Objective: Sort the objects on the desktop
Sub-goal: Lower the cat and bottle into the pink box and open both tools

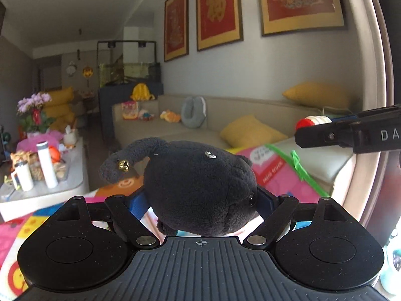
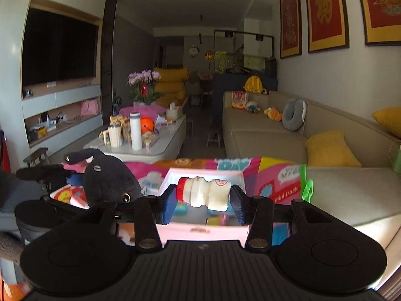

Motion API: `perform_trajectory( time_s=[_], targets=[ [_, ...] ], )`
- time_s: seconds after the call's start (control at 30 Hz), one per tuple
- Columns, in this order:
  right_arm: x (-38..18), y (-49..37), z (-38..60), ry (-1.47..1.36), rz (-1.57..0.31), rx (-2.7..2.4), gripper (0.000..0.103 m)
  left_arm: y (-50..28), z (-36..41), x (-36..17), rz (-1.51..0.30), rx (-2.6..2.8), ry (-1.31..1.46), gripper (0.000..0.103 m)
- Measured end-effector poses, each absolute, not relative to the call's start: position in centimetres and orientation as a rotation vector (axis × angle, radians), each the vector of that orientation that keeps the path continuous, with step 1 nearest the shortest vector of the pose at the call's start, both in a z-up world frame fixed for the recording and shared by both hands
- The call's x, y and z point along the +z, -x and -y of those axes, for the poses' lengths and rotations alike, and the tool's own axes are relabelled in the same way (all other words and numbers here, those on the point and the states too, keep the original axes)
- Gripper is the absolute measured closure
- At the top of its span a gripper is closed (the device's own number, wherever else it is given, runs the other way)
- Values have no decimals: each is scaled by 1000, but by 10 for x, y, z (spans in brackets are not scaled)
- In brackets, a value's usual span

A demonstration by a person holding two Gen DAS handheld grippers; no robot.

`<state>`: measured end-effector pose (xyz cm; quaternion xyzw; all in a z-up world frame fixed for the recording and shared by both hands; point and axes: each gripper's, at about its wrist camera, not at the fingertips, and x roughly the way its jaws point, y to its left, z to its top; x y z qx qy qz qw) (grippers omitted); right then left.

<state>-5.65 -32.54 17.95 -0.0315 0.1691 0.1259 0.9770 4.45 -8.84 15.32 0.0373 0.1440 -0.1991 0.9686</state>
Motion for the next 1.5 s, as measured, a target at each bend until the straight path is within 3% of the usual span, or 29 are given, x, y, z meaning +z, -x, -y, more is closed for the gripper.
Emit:
perform_trajectory(
  time_s=[0.17, 0.47, 0.53, 0.83, 0.9, 0.97, 1.27, 1.4, 1.5],
  targets=[
    [206, -25, 321, 1, -378, 236, 57, -110, 92, 146, -372, -419, -21, 5],
    [157, -147, 280, -18, -583, 225, 57, -71, 7, 79, -522, -286, 57, 0],
    [141, -161, 272, -12, -620, 184, 46, -60, -9, 63, -559, -260, 61, 0],
    [103, -166, 242, 64, -698, 188, 47, -32, -59, 21, -615, -152, 137, 0],
    [97, -170, 227, 64, -746, 240, 65, -31, -63, 19, -608, -158, 173, 0],
    [90, -177, 212, 46, -786, 262, 67, -27, -64, 18, -593, -173, 188, 0],
    [57, -169, 215, 233, -915, 186, 68, -18, -67, 17, -550, -231, 217, 0],
    [72, -144, 245, 264, -867, 138, 58, -20, -67, 17, -553, -232, 224, 0],
    [81, -140, 253, 304, -826, 45, 57, -20, -66, 17, -554, -220, 221, 0]
  ],
)
